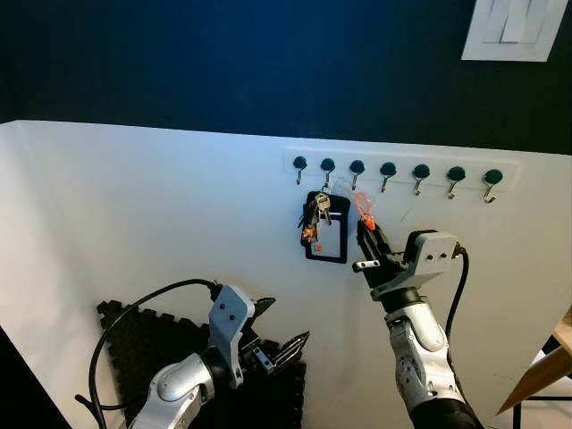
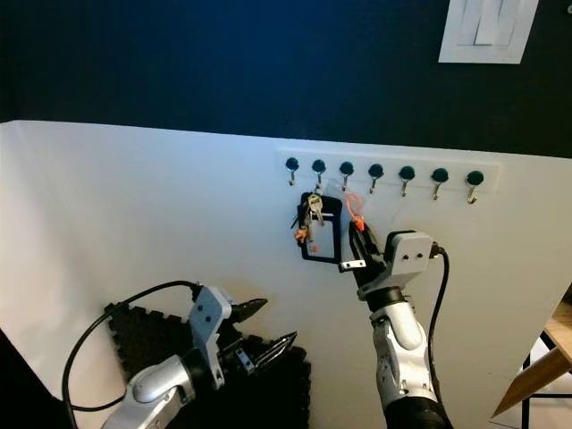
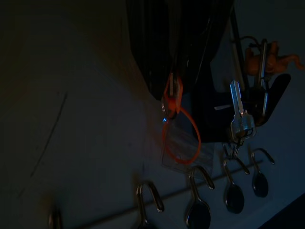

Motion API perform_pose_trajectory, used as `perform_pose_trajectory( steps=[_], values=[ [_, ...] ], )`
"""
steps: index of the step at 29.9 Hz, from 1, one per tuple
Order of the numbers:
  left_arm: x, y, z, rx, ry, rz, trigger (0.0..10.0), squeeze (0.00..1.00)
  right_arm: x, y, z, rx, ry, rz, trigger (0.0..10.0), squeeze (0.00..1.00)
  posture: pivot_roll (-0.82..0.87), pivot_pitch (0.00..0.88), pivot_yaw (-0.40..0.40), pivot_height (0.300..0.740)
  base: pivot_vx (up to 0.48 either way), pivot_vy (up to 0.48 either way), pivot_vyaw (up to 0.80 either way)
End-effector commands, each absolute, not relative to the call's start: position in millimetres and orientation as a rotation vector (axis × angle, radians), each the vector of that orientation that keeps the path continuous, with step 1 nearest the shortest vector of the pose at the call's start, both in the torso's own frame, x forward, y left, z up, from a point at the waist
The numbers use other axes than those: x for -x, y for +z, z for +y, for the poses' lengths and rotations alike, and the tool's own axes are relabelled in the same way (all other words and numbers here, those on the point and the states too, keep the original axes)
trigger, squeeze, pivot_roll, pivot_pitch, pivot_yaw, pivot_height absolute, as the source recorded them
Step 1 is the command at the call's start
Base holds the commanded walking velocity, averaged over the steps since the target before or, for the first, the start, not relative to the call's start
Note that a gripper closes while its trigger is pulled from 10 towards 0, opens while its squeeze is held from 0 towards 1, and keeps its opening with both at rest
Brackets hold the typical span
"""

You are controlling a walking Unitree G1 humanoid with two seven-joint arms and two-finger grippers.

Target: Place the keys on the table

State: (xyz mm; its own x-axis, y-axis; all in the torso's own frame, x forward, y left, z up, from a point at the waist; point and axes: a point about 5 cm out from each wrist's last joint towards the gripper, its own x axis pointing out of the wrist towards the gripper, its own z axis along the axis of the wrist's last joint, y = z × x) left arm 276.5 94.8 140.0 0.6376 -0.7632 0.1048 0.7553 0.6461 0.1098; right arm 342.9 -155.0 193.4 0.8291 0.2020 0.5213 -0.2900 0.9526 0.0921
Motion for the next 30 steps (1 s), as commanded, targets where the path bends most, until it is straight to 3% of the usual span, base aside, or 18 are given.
perform_pose_trajectory(
  steps=[1, 7, 14, 24, 30],
  values=[
    [-276, 142, 93, -0.067, -0.878, -0.15, 10.0, 0.0, -343, 201, -156, -0.163, 0.254, -0.566, 0.2, 0.0, 0.05, 0.016, 0.022, 0.74, 0.0, 0.0, 0.0],
    [-276, 142, 93, -0.067, -0.878, -0.149, 10.0, 0.0, -343, 201, -156, -0.162, 0.252, -0.571, 0.3, 0.0, 0.05, 0.015, 0.022, 0.74, 0.0, 0.0, 0.0],
    [-274, 143, 93, -0.072, -0.892, -0.153, 10.0, 0.0, -336, 235, -166, -0.14, 0.177, -0.738, 0.2, 0.0, 0.05, 0.01, 0.026, 0.74, 0.0, 0.0, 0.0],
    [-273, 143, 91, -0.074, -0.898, -0.151, 10.0, 0.0, -331, 252, -152, -0.122, 0.239, -0.805, 0.0, 0.0, 0.05, 0.022, 0.025, 0.74, 0.0, 0.0, 0.0],
    [-271, 141, 91, -0.082, -0.902, -0.139, 10.0, 0.0, -331, 238, -142, -0.127, 0.259, -0.74, 0.0, 0.0, 0.06, 0.026, 0.02, 0.74, 0.0, 0.0, 0.0]
  ],
)
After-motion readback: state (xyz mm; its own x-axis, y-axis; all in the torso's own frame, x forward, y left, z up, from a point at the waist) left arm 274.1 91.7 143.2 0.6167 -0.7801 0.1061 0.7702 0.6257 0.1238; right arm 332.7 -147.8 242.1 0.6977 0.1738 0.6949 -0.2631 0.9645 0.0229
